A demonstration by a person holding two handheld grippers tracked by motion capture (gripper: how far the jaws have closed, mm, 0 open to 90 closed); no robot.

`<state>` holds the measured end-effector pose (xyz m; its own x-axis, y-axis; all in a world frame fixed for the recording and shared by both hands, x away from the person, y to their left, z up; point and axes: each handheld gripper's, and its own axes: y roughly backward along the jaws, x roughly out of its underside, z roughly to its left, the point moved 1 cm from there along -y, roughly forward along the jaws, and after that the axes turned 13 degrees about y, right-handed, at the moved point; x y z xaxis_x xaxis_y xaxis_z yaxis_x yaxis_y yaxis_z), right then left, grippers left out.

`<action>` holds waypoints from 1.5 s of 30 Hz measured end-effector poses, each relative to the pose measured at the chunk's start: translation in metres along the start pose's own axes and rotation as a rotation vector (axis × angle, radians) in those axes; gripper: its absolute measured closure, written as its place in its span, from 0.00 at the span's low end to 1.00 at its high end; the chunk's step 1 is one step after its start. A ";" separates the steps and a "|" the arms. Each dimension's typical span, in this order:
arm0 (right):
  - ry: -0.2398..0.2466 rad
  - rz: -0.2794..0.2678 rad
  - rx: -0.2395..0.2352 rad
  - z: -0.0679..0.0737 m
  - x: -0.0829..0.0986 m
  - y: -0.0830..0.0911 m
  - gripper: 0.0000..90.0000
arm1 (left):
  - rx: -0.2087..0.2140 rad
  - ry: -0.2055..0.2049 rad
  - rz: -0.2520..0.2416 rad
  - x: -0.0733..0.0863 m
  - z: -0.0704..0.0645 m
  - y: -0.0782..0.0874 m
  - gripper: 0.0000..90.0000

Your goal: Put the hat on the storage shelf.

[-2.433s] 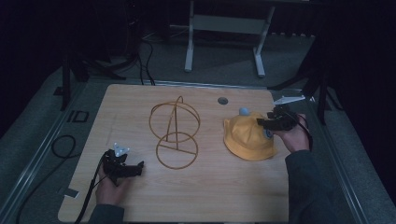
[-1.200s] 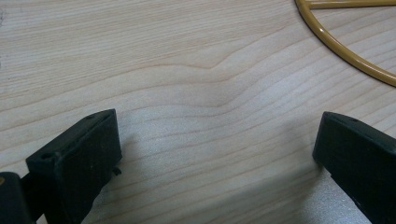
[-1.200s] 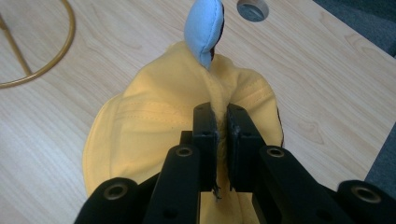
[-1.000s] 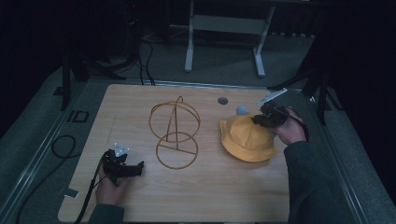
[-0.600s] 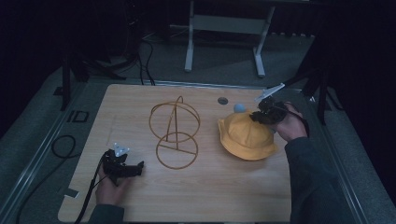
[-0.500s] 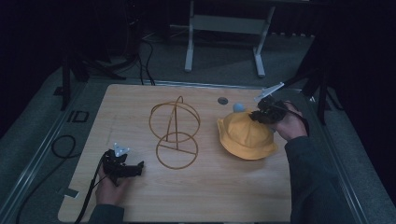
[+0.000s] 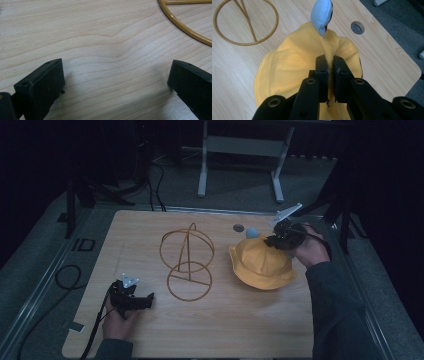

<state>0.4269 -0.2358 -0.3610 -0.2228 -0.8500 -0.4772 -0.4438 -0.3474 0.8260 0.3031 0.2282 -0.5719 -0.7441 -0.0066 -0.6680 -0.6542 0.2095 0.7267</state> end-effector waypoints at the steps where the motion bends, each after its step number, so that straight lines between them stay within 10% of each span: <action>1: 0.001 -0.002 -0.001 0.000 -0.001 0.000 0.93 | 0.000 0.000 0.000 0.000 0.000 0.000 0.01; 45: 0.128 -0.045 -0.063 0.009 -0.044 0.028 0.93 | 0.002 0.001 0.003 -0.001 0.000 0.000 0.01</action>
<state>0.4162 -0.2045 -0.3194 -0.0894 -0.8751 -0.4756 -0.3947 -0.4073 0.8236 0.3038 0.2279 -0.5718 -0.7459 -0.0066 -0.6661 -0.6521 0.2114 0.7281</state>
